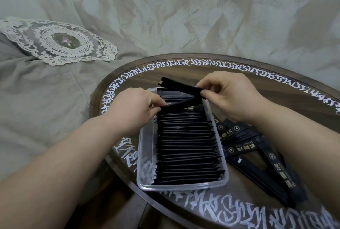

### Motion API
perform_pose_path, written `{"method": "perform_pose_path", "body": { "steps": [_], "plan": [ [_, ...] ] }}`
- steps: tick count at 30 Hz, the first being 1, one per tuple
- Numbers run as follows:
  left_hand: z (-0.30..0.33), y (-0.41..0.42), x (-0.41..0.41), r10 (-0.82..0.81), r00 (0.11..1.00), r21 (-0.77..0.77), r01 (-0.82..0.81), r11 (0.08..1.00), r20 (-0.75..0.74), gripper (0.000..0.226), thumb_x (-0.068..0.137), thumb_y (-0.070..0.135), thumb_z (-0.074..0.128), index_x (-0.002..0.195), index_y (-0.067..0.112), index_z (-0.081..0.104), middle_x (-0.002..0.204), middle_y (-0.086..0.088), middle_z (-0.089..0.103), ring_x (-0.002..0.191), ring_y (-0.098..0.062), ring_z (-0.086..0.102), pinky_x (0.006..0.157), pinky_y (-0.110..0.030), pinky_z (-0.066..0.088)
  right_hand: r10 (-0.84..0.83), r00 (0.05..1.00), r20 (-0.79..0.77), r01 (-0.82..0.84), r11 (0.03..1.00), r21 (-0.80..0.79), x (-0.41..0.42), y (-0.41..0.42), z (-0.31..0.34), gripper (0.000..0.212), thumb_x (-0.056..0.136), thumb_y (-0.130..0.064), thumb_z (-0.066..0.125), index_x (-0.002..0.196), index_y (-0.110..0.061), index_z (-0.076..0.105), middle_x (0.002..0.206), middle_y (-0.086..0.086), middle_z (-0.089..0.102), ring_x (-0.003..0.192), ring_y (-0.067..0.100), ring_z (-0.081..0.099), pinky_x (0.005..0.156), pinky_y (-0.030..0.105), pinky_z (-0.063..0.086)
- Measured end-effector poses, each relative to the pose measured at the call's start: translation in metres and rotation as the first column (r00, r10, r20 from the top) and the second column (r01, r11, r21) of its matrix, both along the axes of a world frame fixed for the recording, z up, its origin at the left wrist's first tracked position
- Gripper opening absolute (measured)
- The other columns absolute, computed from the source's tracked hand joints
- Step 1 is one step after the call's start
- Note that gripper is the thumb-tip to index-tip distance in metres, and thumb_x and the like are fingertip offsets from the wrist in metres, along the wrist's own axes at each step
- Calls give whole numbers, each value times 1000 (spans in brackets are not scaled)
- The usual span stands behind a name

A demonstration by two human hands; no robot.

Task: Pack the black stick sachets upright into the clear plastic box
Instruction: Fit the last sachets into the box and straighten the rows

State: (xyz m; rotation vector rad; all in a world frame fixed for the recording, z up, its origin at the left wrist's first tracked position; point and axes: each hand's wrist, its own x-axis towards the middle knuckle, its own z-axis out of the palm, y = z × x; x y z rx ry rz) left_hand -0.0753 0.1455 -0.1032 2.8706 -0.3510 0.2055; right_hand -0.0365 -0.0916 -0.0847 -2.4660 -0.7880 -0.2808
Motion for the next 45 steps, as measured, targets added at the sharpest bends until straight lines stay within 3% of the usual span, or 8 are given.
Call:
{"method": "perform_pose_path", "body": {
  "steps": [4, 9, 15, 21, 27, 33, 37, 45],
  "plan": [
    [-6, 1, 1, -65, 998, 33, 64, 997, 21, 23, 92, 28, 60, 111, 35, 71, 101, 6, 70, 99, -22, 60, 84, -37, 48, 42, 997, 65, -40, 998, -38, -2, -2, -4, 15, 86, -16, 66, 98, -21, 73, 84, -7, 62, 75, 6, 51, 74, 24, 42],
    [-8, 1, 0, -102, 992, 27, 100, 995, 75, 23, 95, 27, 57, 111, 31, 72, 97, 4, 66, 93, -24, 55, 81, -41, 48, -48, 995, 93, 37, 992, 119, 0, -5, 0, 15, 86, -12, 66, 97, -19, 74, 79, -8, 60, 67, -4, 49, 66, 7, 33],
    [-3, 2, 2, 16, 993, -23, -14, 1000, 118, 11, 88, 33, 64, 94, 28, 72, 88, 8, 63, 94, -19, 54, 83, -34, 44, 39, 999, 1, -37, 951, -306, 1, 7, -9, 22, 93, -25, 54, 109, -28, 69, 90, -10, 57, 97, 19, 48, 78, 29, 38],
    [4, 8, 2, 68, 997, -12, -67, 998, 49, 29, 83, 30, 63, 112, 29, 60, 104, 16, 61, 105, -13, 45, 85, -23, 36, 90, 996, 11, -80, 924, -374, 6, 7, -14, 22, 94, -27, 53, 108, -30, 69, 98, -6, 60, 88, 12, 35, 81, 35, 45],
    [3, -2, 2, 80, 996, 156, -72, 985, -47, 47, 88, 42, 31, 126, 32, 57, 121, 9, 61, 119, -21, 39, 100, -42, 38, 66, 998, 14, -54, 902, -429, 5, 12, -11, 25, 91, -34, 56, 114, -31, 64, 115, -8, 56, 99, 17, 39, 88, 38, 44],
    [2, -6, 2, 88, 994, 285, -66, 956, -64, 42, 95, 53, 36, 129, 34, 51, 122, 13, 58, 123, -17, 33, 98, -41, 28, 7, 1000, -16, -14, 880, -475, 6, 22, -8, 32, 92, -41, 52, 119, -26, 57, 112, -4, 56, 105, 20, 41, 89, 38, 44],
    [3, -6, 5, 87, 994, 267, -66, 961, -69, 36, 94, 52, 41, 121, 32, 53, 110, 11, 58, 121, -14, 34, 95, -40, 26, -2, 999, -42, -19, 865, -502, 7, 22, -5, 31, 91, -43, 54, 115, -26, 61, 107, -3, 52, 103, 20, 41, 89, 39, 44],
    [-5, 0, 1, 37, 999, 166, -31, 986, -32, 36, 97, 50, 37, 128, 42, 55, 124, 21, 56, 126, -11, 31, 94, -39, 23, -14, 997, -80, -22, 898, -439, 5, 18, -10, 33, 89, -44, 56, 116, -26, 58, 106, -6, 59, 104, 17, 40, 89, 39, 45]
  ]
}}
